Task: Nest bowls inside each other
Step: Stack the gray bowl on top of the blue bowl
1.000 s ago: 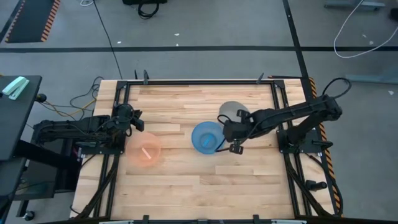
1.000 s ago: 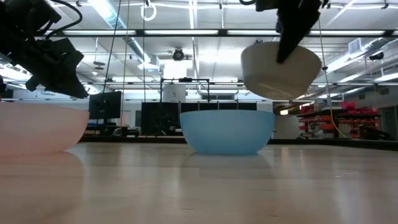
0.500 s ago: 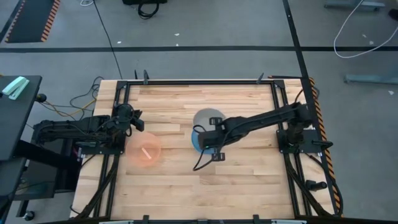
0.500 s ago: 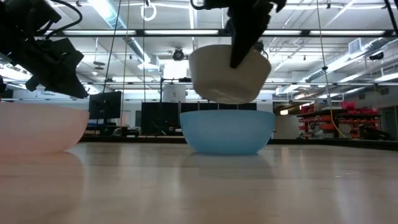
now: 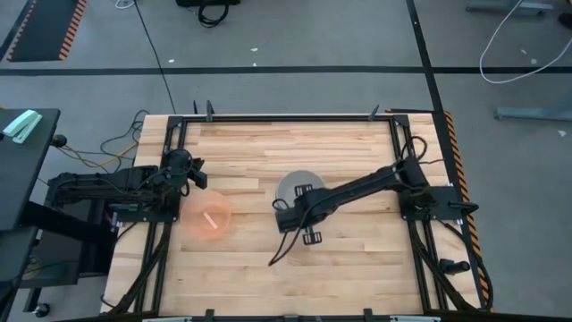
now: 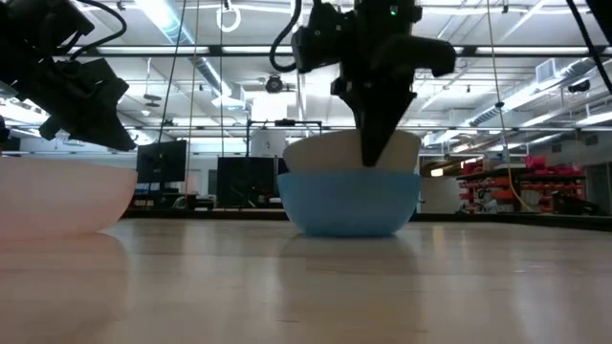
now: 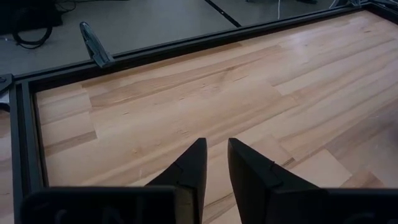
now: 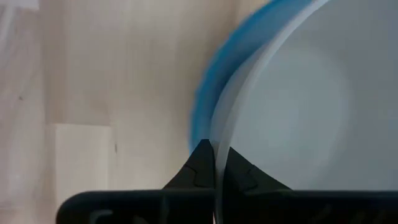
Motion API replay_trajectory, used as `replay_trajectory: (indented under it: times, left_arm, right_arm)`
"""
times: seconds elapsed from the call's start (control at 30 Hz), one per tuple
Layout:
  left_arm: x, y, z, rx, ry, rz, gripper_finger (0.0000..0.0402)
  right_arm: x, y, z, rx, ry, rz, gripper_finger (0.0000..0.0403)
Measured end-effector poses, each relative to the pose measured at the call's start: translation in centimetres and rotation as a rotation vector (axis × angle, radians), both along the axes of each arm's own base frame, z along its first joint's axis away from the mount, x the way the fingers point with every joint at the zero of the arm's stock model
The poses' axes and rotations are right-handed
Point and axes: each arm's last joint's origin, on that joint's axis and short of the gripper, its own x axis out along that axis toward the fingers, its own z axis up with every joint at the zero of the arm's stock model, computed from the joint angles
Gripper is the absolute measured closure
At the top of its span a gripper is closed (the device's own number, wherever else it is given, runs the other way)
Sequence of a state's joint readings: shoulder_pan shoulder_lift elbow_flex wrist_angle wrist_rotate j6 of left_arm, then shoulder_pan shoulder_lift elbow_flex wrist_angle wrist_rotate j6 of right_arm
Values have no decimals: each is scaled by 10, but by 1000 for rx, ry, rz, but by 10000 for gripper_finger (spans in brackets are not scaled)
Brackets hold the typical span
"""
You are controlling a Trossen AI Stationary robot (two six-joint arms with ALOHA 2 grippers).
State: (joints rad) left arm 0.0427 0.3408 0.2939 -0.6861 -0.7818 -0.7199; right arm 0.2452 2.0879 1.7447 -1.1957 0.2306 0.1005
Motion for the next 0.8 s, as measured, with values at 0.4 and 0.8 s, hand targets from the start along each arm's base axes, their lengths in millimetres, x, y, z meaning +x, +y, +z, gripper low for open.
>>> replay_trajectory:
  times: [0.4, 0.8]
  left_arm:
    - [0, 0, 0, 0, 0, 0, 328]
    - [0, 0, 0, 0, 0, 0, 322]
  right_arm:
    - [4, 9, -7, 7, -23, 16, 385]
    - [-11, 3, 48, 17, -198, -4, 333]
